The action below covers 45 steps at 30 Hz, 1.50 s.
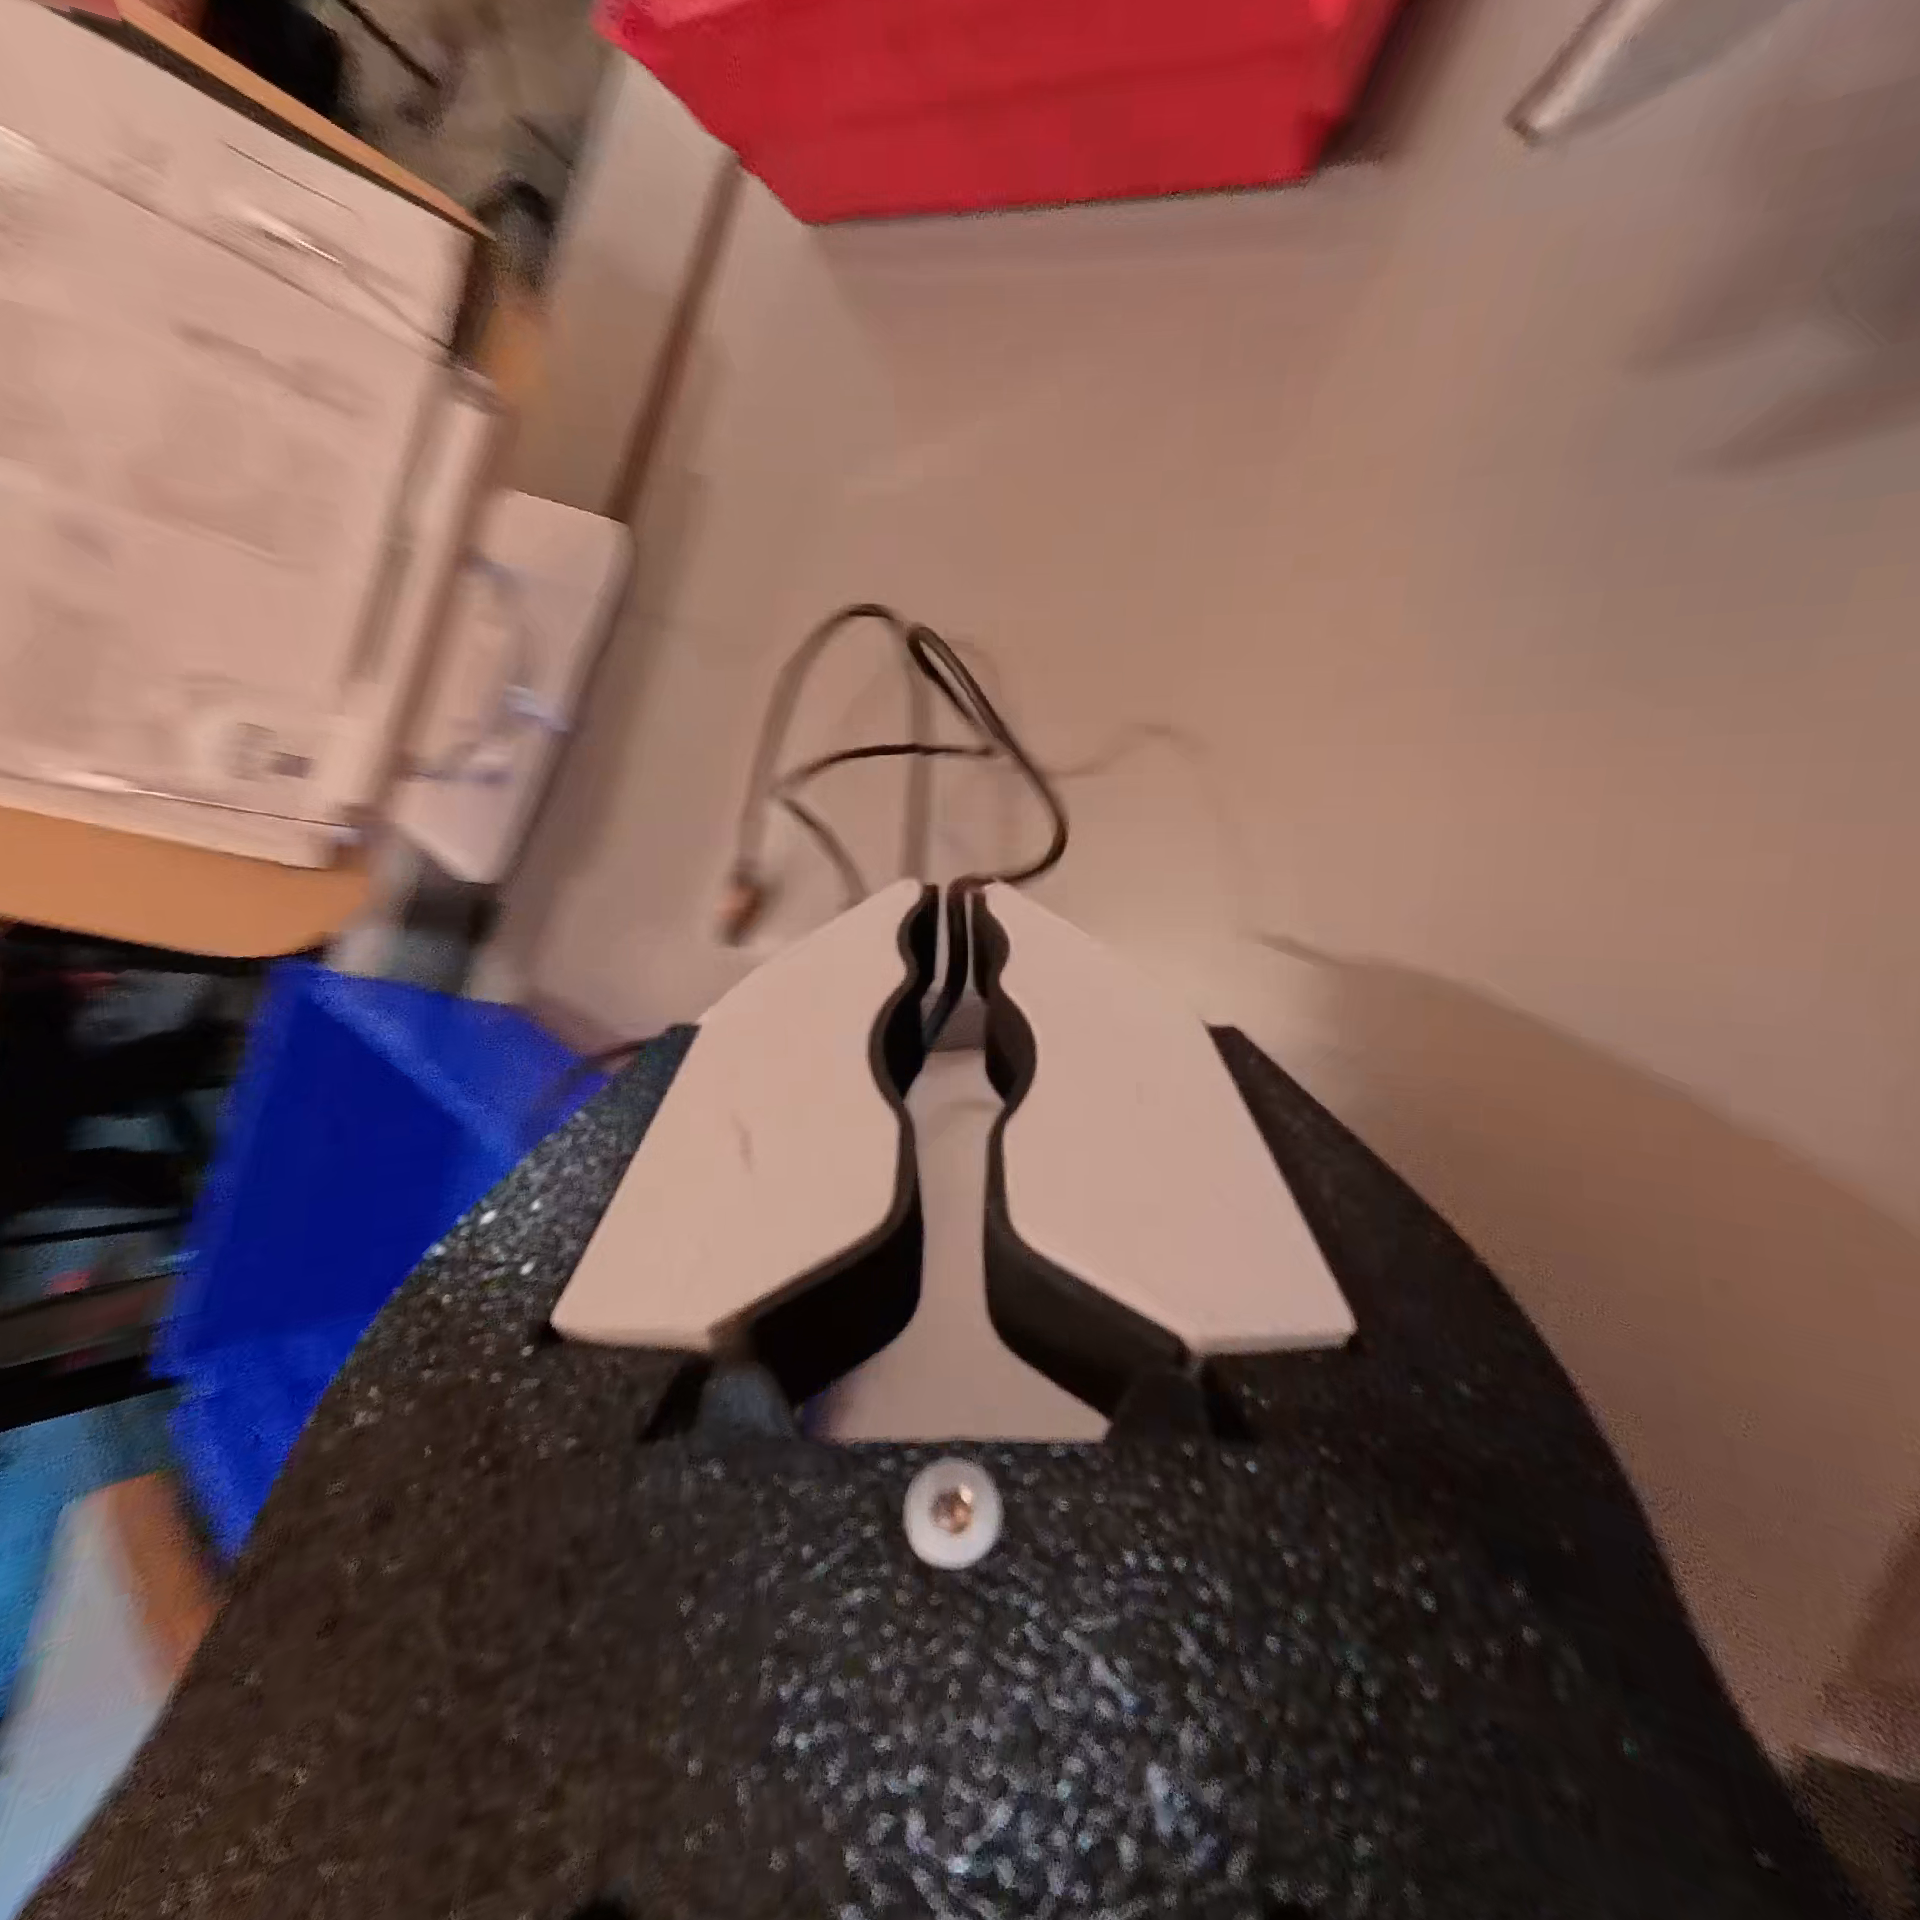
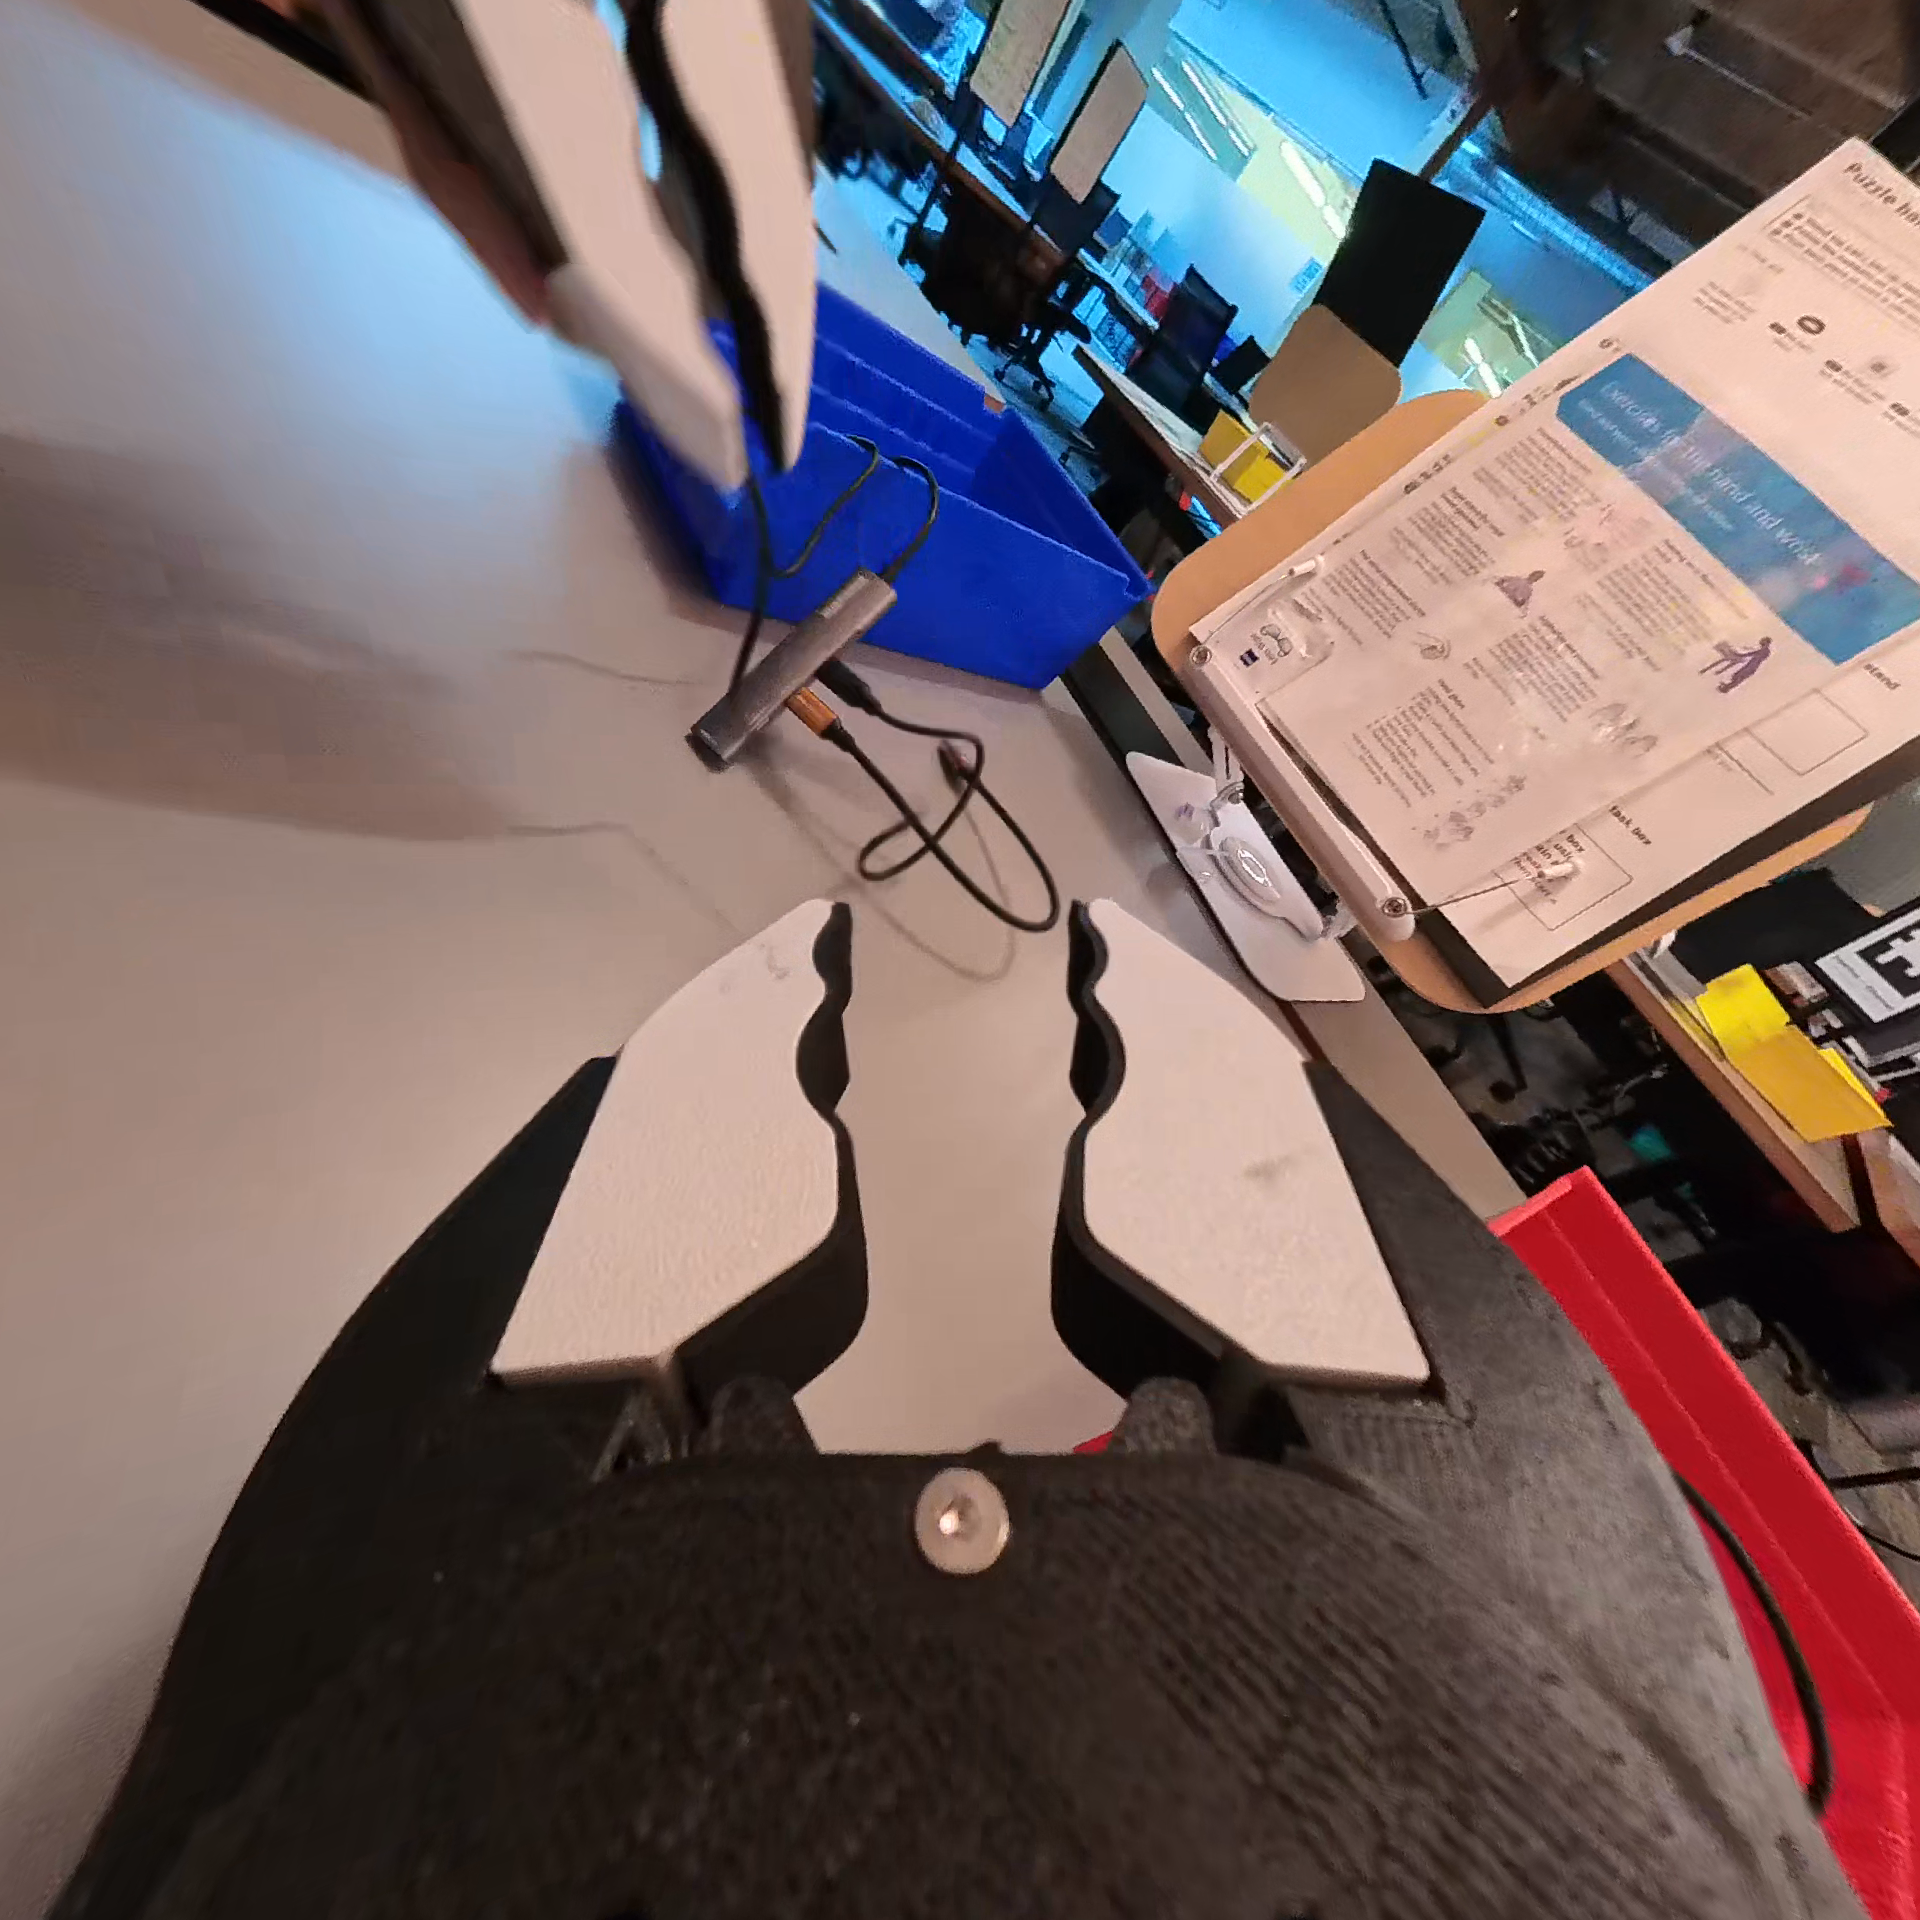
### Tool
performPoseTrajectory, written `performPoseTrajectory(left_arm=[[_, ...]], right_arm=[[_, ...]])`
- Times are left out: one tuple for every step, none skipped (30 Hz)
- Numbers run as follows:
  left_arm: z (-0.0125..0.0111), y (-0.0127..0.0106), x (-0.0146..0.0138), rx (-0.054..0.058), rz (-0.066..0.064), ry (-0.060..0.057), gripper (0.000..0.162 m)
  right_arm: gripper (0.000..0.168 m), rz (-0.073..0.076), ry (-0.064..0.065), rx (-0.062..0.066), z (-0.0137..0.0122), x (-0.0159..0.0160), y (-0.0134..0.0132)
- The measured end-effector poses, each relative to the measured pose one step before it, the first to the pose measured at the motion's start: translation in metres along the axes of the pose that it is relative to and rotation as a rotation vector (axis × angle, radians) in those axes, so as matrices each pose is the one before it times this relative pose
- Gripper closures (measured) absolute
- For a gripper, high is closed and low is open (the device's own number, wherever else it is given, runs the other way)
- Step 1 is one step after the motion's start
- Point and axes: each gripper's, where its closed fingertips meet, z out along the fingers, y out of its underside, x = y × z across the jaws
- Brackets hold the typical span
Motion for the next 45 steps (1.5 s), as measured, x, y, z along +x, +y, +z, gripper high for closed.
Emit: performPoseTrajectory(left_arm=[[0.00787, 0.01018, 0.01160, -0.0218, -0.0226, 0.0479, 0.143], [0.00589, 0.01180, 0.00891, -0.0350, -0.0159, 0.0422, 0.138], [0.00280, 0.01105, 0.00465, -0.0414, -0.0151, 0.0261, 0.134], [-0.00129, 0.00699, -0.00182, -0.0219, -0.0224, -0.0055, 0.129], [-0.00508, 0.00156, -0.00467, 0.0118, -0.0383, -0.0102, 0.125], [-0.00842, -0.00458, -0.00600, 0.0470, -0.0632, -0.0007, 0.120], [-0.01037, -0.01067, -0.00890, 0.0813, -0.0950, -0.0084, 0.115], [-0.00999, -0.01359, -0.01276, 0.0953, -0.1297, -0.0255, 0.111], [-0.00679, -0.01190, -0.01662, 0.0808, -0.1615, -0.0500, 0.116], [-0.00093, -0.00722, -0.01818, 0.0503, -0.1679, -0.0635, 0.119], [0.00605, -0.00143, -0.01433, 0.0169, -0.1298, -0.0441, 0.119], [0.01162, 0.00540, -0.00922, -0.0208, -0.0766, -0.0169, 0.119], [0.01405, 0.01035, -0.00573, -0.0559, -0.0467, -0.0045, 0.119], [0.01451, 0.01147, -0.00247, -0.0704, -0.0330, 0.0006, 0.114], [0.01401, 0.01038, -0.00190, -0.0670, -0.0130, -0.0056, 0.112], [0.01254, 0.00605, -0.00741, -0.0438, 0.0077, -0.0433, 0.109], [0.00958, 0.00013, -0.01184, -0.0073, 0.0194, -0.0794, 0.106], [0.00738, -0.00254, -0.00991, 0.0148, 0.0271, -0.0693, 0.104], [0.00655, -0.00207, -0.00635, 0.0153, 0.0202, -0.0433, 0.106], [0.00664, -0.00083, -0.00205, 0.0079, -0.0035, -0.0092, 0.106], [0.00575, -0.00007, 0.00460, 0.0035, -0.0274, 0.0423, 0.110], [0.00433, 0.00111, 0.00626, -0.0014, -0.0489, 0.0625, 0.124], [0.00318, 0.00049, 0.00259, 0.0052, -0.0569, 0.0407, 0.134], [0.00135, -0.00181, 0.00304, 0.0264, -0.0351, 0.0394, 0.136], [-0.00151, -0.00348, 0.00767, 0.0395, 0.0002, 0.0567, 0.139], [-0.00435, -0.00464, 0.00833, 0.0413, 0.0314, 0.0353, 0.142], [-0.00660, -0.00610, 0.00634, 0.0381, 0.0640, -0.0110, 0.144], [-0.00824, -0.00845, 0.00577, 0.0343, 0.0901, -0.0349, 0.145], [-0.01019, -0.01279, 0.00693, 0.0422, 0.0963, -0.0333, 0.148], [-0.01202, -0.01816, 0.00791, 0.0595, 0.0905, -0.0293, 0.152], [-0.01251, -0.02210, 0.00648, 0.0679, 0.0913, -0.0359, 0.152], [-0.01183, -0.02374, 0.00363, 0.0654, 0.1012, -0.0497, 0.152], [-0.01098, -0.02398, 0.00069, 0.0595, 0.1024, -0.0577, 0.153], [-0.01001, -0.02430, -0.00048, 0.0622, 0.0929, -0.0520, 0.153], [-0.00885, -0.02497, 0.00195, 0.0706, 0.0826, -0.0259, 0.153], [-0.00629, -0.02214, 0.00767, 0.0575, 0.0671, 0.0216, 0.153], [-0.00242, -0.01476, 0.01490, 0.0118, 0.0437, 0.0755, 0.153], [0.00051, -0.00744, 0.01828, -0.0252, 0.0177, 0.0961, 0.153], [0.00201, -0.00421, 0.01783, -0.0236, 0.0016, 0.0838, 0.153], [0.00346, -0.00101, 0.01911, -0.0235, -0.0053, 0.0908, 0.153], [0.00484, 0.00446, 0.02182, -0.0484, -0.0143, 0.1178, 0.153], [0.00640, 0.00786, 0.02029, -0.0607, -0.0213, 0.1160, 0.153], [0.00781, 0.00805, 0.01568, -0.0465, -0.0163, 0.0896, 0.153], [0.00871, 0.00867, 0.01290, -0.0397, -0.0097, 0.0794, 0.153], [0.00906, 0.00864, 0.01089, -0.0353, -0.0127, 0.0754, 0.153]], right_arm=[[0.128, 0.0037, 0.0017, -0.0006, -0.00027, 0.00056, 0.00081], [0.128, -0.0014, 0.0026, -0.0047, -0.00033, 0.00079, 0.00134], [0.128, -0.0062, -0.0005, -0.0087, -0.00078, 0.00051, 0.00201], [0.128, -0.0106, -0.0020, -0.0141, -0.00135, 0.00069, 0.00280], [0.128, -0.0119, 0.0084, -0.0143, -0.00167, 0.00232, 0.00292], [0.128, -0.0079, 0.0127, -0.0110, -0.00169, 0.00333, 0.00252], [0.128, 0.0011, 0.0089, -0.0067, -0.00138, 0.00308, 0.00216], [0.128, 0.0085, 0.0063, 0.0003, -0.00099, 0.00255, 0.00116], [0.128, 0.0111, 0.0053, 0.0076, -0.00069, 0.00223, 0.00011], [0.128, 0.0121, 0.0009, 0.0117, 0.00003, 0.00121, -0.00049], [0.128, 0.0150, -0.0029, 0.0123, 0.00051, 0.00045, -0.00092], [0.129, 0.0156, -0.0047, 0.0117, 0.00114, -0.00032, -0.00115], [0.129, 0.0089, -0.0073, 0.0082, 0.00112, -0.00119, -0.00083], [0.129, 0.0008, -0.0050, 0.0027, 0.00106, -0.00148, -0.00033], [0.129, -0.0044, -0.0058, -0.0049, 0.00066, -0.00201, 0.00059], [0.129, -0.0092, -0.0087, -0.0095, 0.00050, -0.00248, 0.00132], [0.129, -0.0141, -0.0078, -0.0140, -0.00003, -0.00222, 0.00166], [0.129, -0.0181, -0.0023, -0.0157, -0.00019, -0.00118, 0.00161], [0.128, -0.0155, 0.0008, -0.0120, -0.00032, -0.00037, 0.00099], [0.128, -0.0060, 0.0014, -0.0039, -0.00023, -0.00002, 0.00001], [0.129, 0.0042, -0.0013, 0.0054, 0.00013, -0.00054, -0.00093], [0.128, 0.0095, -0.0061, 0.0113, 0.00034, -0.00118, -0.00150], [0.128, 0.0109, -0.0069, 0.0127, 0.00059, -0.00139, -0.00150], [0.128, 0.0084, -0.0057, 0.0099, 0.00073, -0.00115, -0.00104], [0.129, 0.0056, -0.0027, 0.0048, 0.00073, -0.00078, -0.00026], [0.128, 0.0016, 0.0023, 0.0009, 0.00042, 0.00006, 0.00006], [0.128, -0.0035, 0.0036, -0.0016, 0.00005, 0.00041, 0.00031], [0.129, -0.0040, 0.0048, -0.0011, -0.00006, 0.00086, 0.00022], [0.129, 0.0001, 0.0042, -0.0001, -0.00038, 0.00114, 0.00003], [0.129, 0.0040, 0.0064, 0.0028, -0.00056, 0.00189, -0.00034], [0.129, 0.0068, 0.0086, 0.0061, -0.00088, 0.00241, -0.00083], [0.129, 0.0091, 0.0114, 0.0097, -0.00107, 0.00284, -0.00141], [0.129, 0.0121, 0.0104, 0.0106, -0.00108, 0.00273, -0.00153], [0.129, 0.0121, 0.0090, 0.0097, -0.00113, 0.00248, -0.00151], [0.129, 0.0084, 0.0091, 0.0080, -0.00133, 0.00229, -0.00149], [0.129, 0.0052, 0.0130, 0.0072, -0.00152, 0.00279, -0.00178], [0.129, 0.0055, 0.0171, 0.0120, -0.00177, 0.00351, -0.00304], [0.129, 0.0115, 0.0151, 0.0230, -0.00177, 0.00320, -0.00514], [0.129, 0.0231, 0.0108, 0.0350, -0.00191, 0.00264, -0.00719], [0.128, 0.0356, 0.0077, 0.0414, -0.00171, 0.00217, -0.00804], [0.128, 0.0443, 0.0085, 0.0460, -0.00150, 0.00234, -0.00792], [0.128, 0.0489, 0.0072, 0.0475, -0.00096, 0.00208, -0.00676], [0.127, 0.0512, -0.0065, 0.0428, -0.00054, 0.00042, -0.00425], [0.126, 0.0566, -0.0253, 0.0294, 0.00017, -0.00188, -0.00024], [0.124, 0.0682, -0.0362, 0.0035, 0.00131, -0.00273, 0.00567]])
